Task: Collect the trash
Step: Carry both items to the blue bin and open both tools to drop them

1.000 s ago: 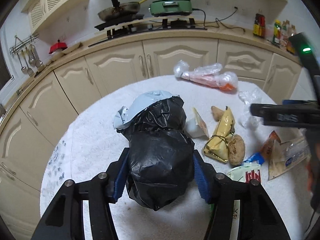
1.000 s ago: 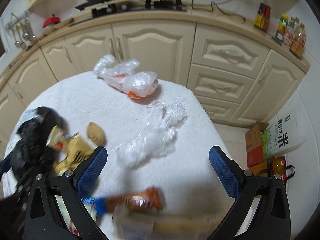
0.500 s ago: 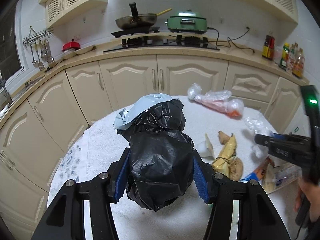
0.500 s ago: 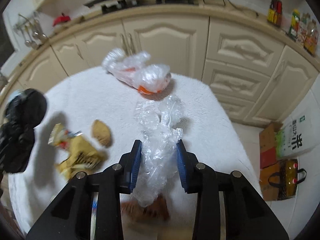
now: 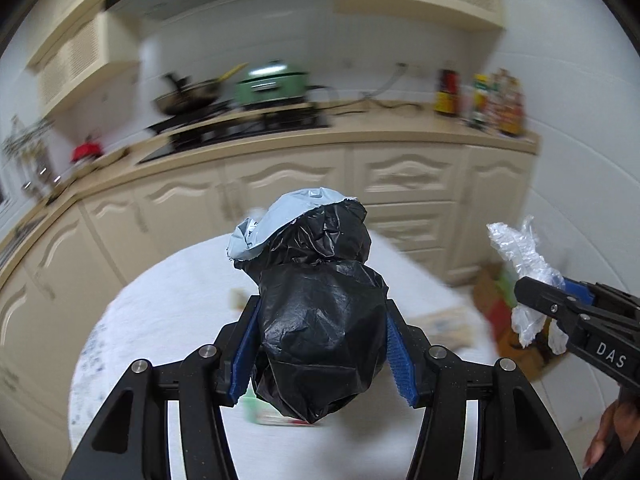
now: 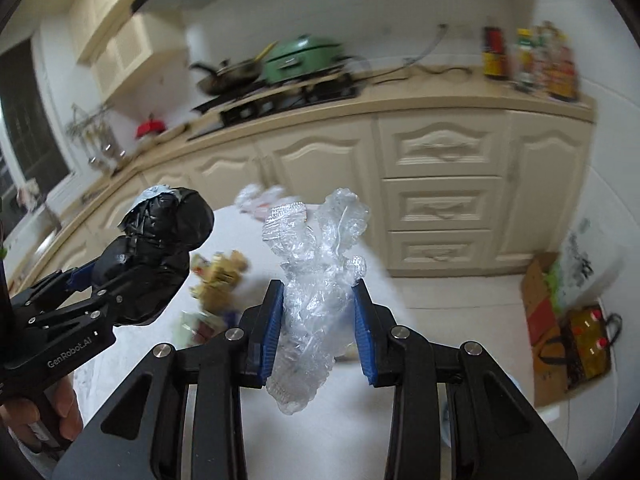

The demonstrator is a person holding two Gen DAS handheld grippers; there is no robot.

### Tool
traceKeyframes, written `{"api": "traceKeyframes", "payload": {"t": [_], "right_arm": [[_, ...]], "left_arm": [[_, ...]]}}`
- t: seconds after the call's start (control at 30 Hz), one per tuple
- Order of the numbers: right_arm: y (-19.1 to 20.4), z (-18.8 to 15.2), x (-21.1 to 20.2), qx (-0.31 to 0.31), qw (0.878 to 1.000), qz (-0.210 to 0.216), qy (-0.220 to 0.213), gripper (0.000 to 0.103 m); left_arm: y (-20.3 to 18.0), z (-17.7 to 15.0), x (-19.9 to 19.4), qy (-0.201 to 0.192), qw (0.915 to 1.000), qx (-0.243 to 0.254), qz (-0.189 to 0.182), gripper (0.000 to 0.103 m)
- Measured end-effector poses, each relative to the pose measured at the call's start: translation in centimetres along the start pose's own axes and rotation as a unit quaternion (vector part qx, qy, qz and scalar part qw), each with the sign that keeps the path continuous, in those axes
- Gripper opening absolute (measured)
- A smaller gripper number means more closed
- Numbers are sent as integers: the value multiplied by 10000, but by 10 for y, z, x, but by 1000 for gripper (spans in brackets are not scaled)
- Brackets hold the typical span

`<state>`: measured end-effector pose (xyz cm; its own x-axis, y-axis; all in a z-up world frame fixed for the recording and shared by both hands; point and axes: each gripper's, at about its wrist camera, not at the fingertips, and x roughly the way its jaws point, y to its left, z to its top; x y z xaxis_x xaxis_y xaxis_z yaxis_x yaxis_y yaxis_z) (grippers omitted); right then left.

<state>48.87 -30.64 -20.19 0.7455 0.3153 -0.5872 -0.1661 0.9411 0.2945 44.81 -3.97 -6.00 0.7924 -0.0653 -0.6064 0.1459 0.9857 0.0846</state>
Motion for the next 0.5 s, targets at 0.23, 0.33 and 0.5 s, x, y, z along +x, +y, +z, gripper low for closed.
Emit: {"api": "traceKeyframes", "payload": {"t": [0.23,0.33,0.5], "right_arm": [[-90,-41,-59,669,9961,-541,-172,34],[-132,-61,-77,976,9921,-766,-200,34],[-191,-93,-89,1405,9845,-1039,-123,34]], "left_arm": [[-121,5,9,119,9955,669,-668,53],[-168,5,22,254,9910,929,-928,53],[-236,6,70,636,9813,1318,-1250,53]]}}
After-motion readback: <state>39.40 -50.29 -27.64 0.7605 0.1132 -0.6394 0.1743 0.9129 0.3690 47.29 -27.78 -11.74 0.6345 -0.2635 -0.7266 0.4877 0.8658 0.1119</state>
